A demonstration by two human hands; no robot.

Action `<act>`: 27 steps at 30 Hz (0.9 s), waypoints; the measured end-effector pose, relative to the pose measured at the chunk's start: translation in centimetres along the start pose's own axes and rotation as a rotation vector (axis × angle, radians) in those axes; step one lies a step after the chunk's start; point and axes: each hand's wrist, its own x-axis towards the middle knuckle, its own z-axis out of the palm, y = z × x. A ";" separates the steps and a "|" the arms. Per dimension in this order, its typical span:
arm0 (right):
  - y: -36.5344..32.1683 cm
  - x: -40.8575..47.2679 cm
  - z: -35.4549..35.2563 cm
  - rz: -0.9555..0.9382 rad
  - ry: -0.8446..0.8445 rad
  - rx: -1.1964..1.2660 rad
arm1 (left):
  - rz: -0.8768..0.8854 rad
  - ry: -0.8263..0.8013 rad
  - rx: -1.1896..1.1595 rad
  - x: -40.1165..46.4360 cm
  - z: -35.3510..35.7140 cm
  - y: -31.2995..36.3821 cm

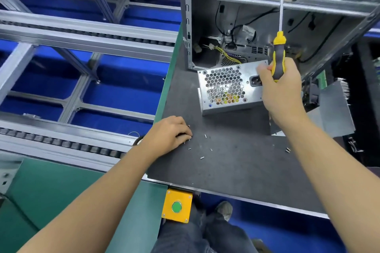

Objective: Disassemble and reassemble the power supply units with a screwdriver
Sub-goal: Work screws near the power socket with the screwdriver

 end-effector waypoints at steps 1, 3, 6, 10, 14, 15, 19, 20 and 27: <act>0.0 -0.1 -0.1 -0.003 0.000 -0.002 | 0.023 0.006 0.010 -0.2 0.0 0.1; 0.2 -0.3 -0.3 -0.003 0.001 -0.005 | 0.065 -0.007 0.042 -0.3 -0.1 0.3; 0.4 -0.7 -0.4 -0.005 0.018 -0.004 | 0.115 -0.020 0.097 -0.3 -0.2 0.6; 0.9 -1.5 -0.6 -0.018 0.059 0.007 | 0.132 0.023 0.117 -0.5 0.1 0.9; 1.6 -2.0 -0.9 0.023 0.098 0.068 | 0.099 0.070 0.123 -0.5 0.6 1.0; 1.6 -2.0 -0.9 0.031 0.103 0.079 | 0.110 0.071 0.134 -0.5 0.6 1.1; 1.3 -1.7 -0.4 0.030 0.107 0.105 | 0.120 0.071 0.143 -0.6 1.0 1.2; 1.2 -1.7 -0.4 0.027 0.112 0.108 | 0.073 0.071 0.114 -0.6 1.1 1.2; 0.6 -0.9 0.4 0.058 0.127 0.149 | -0.540 0.163 -0.613 0.7 0.9 1.8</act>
